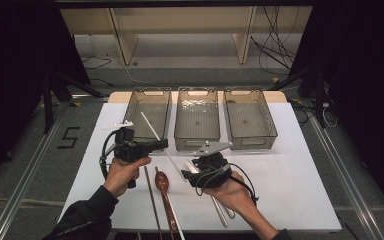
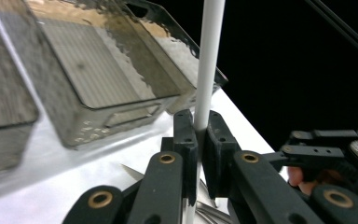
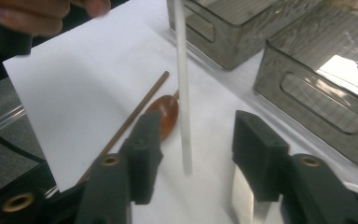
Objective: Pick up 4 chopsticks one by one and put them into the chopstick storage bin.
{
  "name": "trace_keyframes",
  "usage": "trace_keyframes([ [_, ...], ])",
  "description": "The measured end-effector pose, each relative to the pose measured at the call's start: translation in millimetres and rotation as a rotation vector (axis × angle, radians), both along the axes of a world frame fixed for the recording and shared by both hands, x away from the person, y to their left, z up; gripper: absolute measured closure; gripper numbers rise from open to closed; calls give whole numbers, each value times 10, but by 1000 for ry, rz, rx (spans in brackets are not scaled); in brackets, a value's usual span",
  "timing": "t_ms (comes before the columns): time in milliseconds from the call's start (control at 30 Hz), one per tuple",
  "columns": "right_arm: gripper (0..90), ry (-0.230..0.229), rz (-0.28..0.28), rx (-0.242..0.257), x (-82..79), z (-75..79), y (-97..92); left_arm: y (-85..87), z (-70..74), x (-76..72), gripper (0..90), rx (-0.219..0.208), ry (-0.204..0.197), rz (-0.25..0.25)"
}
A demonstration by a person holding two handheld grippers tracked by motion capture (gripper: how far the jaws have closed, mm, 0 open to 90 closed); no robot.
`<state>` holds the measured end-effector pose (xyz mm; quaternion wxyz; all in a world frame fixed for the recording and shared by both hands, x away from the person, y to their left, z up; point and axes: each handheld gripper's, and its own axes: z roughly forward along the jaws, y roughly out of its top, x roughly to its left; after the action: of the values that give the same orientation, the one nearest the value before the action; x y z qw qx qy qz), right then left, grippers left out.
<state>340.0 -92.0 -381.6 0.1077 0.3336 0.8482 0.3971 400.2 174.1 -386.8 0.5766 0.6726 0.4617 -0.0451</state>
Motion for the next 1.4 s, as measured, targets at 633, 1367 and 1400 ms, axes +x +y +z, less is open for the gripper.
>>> trace_keyframes([
  [633, 312, 18, -58, 16, -72, -39, -289, 478, 513, 507, 844, 53, -20, 111],
  [1367, 299, 34, -52, 14, -80, -75, -296, 647, 568, 1159, 841, 156, 46, 244],
  [1400, 299, 34, -52, 14, -80, -75, -296, 632, 555, 1181, 841, 169, 48, 246],
])
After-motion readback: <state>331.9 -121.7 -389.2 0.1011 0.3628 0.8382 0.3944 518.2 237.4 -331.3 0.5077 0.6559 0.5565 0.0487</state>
